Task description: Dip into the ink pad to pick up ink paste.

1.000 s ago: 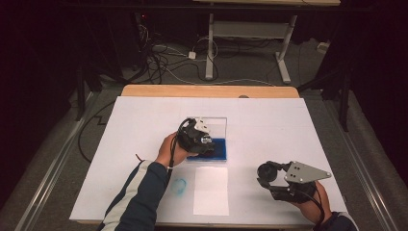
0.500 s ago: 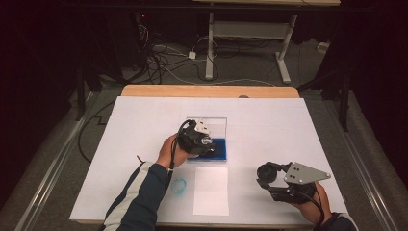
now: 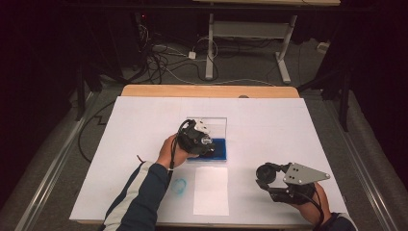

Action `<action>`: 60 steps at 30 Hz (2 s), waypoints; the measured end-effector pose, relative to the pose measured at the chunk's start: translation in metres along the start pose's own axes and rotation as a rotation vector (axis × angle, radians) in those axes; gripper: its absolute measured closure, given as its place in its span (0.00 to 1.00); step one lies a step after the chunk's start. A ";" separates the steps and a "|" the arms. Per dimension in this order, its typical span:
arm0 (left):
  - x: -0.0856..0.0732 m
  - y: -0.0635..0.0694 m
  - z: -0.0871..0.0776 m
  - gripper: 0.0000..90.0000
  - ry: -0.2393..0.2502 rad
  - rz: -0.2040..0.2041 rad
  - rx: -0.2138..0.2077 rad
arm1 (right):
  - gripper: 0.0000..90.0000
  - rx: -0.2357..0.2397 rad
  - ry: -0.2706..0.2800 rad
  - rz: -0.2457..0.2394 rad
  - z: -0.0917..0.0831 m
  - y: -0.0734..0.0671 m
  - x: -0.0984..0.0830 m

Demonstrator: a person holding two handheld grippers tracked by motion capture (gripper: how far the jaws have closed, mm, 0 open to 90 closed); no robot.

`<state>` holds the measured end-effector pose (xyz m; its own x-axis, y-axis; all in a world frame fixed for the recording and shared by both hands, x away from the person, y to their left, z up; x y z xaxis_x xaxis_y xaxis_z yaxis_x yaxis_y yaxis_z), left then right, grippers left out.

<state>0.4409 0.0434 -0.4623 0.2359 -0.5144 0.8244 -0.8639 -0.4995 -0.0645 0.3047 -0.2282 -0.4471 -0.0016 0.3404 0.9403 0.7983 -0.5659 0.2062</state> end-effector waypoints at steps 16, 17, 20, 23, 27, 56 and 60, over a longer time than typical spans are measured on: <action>0.001 -0.001 0.001 0.60 -0.004 -0.005 -0.010 | 0.43 0.007 0.004 0.008 0.000 0.000 -0.001; 0.001 -0.001 0.001 0.60 -0.004 -0.003 -0.010 | 0.43 0.008 0.004 0.008 0.000 0.000 -0.001; 0.001 -0.001 0.000 0.60 -0.006 -0.004 -0.011 | 0.43 0.010 0.008 0.009 0.000 0.001 -0.001; 0.002 -0.001 0.000 0.60 -0.016 0.007 -0.011 | 0.43 0.010 0.007 0.008 0.000 0.001 -0.001; 0.002 -0.001 0.000 0.60 -0.016 0.007 -0.013 | 0.43 0.009 0.006 0.006 0.000 0.001 -0.001; 0.029 -0.009 -0.032 0.60 0.047 0.052 0.016 | 0.43 0.011 0.000 0.006 0.001 0.001 -0.002; 0.029 -0.009 -0.030 0.60 0.041 0.050 0.012 | 0.43 0.012 -0.002 0.005 0.001 0.001 -0.002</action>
<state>0.4419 0.0540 -0.4207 0.1737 -0.5102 0.8423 -0.8688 -0.4822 -0.1129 0.3058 -0.2290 -0.4488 0.0033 0.3392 0.9407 0.8055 -0.5584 0.1985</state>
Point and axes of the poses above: each handheld gripper's, and its own axes: z roughly forward along the jaws, x roughly out of its top, y roughly to its right, the point moved 4 cm from there along z, roughly forward along the jaws, and after that the axes turned 15 degrees about y, right-handed, at the moved point
